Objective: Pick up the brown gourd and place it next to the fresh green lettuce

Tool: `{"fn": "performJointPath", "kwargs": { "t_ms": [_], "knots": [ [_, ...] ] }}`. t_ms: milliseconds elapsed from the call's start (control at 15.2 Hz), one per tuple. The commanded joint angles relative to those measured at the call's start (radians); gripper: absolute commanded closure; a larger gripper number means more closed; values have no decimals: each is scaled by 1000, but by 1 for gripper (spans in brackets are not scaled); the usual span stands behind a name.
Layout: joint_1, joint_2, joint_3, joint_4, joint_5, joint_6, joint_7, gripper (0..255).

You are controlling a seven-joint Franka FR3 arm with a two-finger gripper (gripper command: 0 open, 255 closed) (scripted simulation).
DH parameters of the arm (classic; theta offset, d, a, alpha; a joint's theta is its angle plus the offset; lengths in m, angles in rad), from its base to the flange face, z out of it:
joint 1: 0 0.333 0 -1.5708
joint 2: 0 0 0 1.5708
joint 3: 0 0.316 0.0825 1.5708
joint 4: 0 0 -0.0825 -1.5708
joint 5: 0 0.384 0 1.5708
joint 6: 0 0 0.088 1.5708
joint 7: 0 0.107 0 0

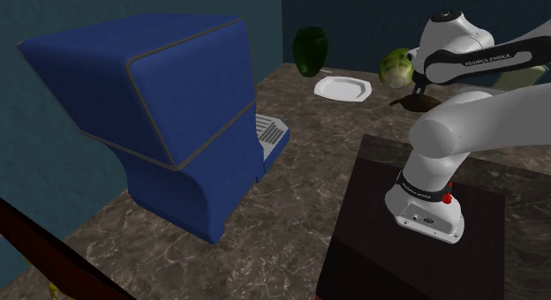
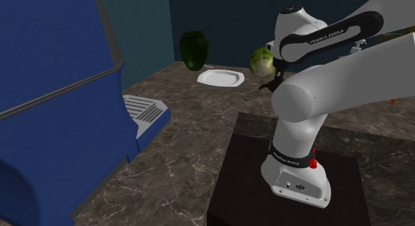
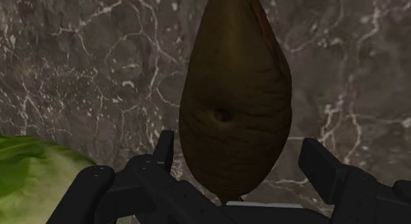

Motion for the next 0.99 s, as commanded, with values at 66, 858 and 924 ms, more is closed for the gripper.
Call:
{"fn": "performJointPath", "kwargs": {
  "t_ms": [66,858,924],
  "knots": [
    [0,0,0,0,0,0,0,0],
    [-33,-127,165,6,152,-151,-59,0],
    [-33,-127,165,6,152,-151,-59,0]
  ]
}}
